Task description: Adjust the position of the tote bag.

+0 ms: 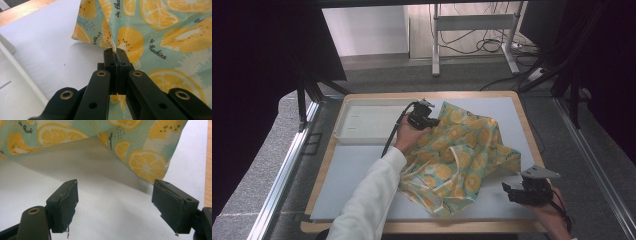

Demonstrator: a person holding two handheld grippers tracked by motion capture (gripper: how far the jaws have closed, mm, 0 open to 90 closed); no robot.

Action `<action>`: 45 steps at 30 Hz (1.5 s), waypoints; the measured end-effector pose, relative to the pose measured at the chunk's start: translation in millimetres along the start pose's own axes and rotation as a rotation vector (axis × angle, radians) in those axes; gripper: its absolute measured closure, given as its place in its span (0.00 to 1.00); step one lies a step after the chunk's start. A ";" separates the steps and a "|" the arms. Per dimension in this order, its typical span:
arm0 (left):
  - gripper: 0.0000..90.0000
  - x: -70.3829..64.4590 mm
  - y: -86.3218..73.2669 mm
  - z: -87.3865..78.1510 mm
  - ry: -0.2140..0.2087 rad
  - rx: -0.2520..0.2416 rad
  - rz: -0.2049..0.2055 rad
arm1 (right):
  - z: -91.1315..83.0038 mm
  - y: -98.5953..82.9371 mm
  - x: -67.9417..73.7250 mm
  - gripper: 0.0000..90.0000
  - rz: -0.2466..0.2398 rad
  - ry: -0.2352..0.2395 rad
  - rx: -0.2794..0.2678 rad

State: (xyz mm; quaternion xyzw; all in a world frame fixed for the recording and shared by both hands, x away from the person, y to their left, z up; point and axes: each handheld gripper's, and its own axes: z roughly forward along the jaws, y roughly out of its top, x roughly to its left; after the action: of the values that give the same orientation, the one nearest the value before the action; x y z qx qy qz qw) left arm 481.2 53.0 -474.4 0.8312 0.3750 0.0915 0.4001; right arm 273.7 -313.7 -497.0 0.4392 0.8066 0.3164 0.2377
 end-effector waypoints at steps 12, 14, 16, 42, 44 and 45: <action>1.00 -5.7 -2.3 -15.1 -0.025 -0.003 0.010 | -4.5 1.3 0.2 0.24 0.008 -0.011 -0.011; 1.00 -6.3 -2.8 -15.4 -0.024 -0.004 0.010 | -5.4 1.4 -0.6 0.25 0.011 -0.014 -0.011; 1.00 -6.2 -3.0 -15.9 -0.024 -0.002 0.009 | -6.9 1.2 -2.8 0.26 0.012 -0.024 -0.008; 1.00 -5.8 -7.9 -28.8 -0.072 0.016 0.019 | 8.7 37.7 -40.5 0.49 -0.006 -0.042 0.049; 1.00 -5.8 -8.2 -29.3 -0.071 0.017 0.019 | 11.0 39.9 -40.9 0.51 -0.011 -0.034 0.055; 1.00 -5.6 -8.5 -29.8 -0.072 0.016 0.018 | 15.6 44.3 -41.7 0.58 -0.019 -0.032 0.065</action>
State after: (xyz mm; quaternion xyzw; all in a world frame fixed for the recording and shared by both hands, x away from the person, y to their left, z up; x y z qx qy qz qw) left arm 459.1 70.3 -460.1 0.8405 0.3535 0.0624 0.4058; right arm 329.7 -326.5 -471.5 0.4440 0.8166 0.2807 0.2395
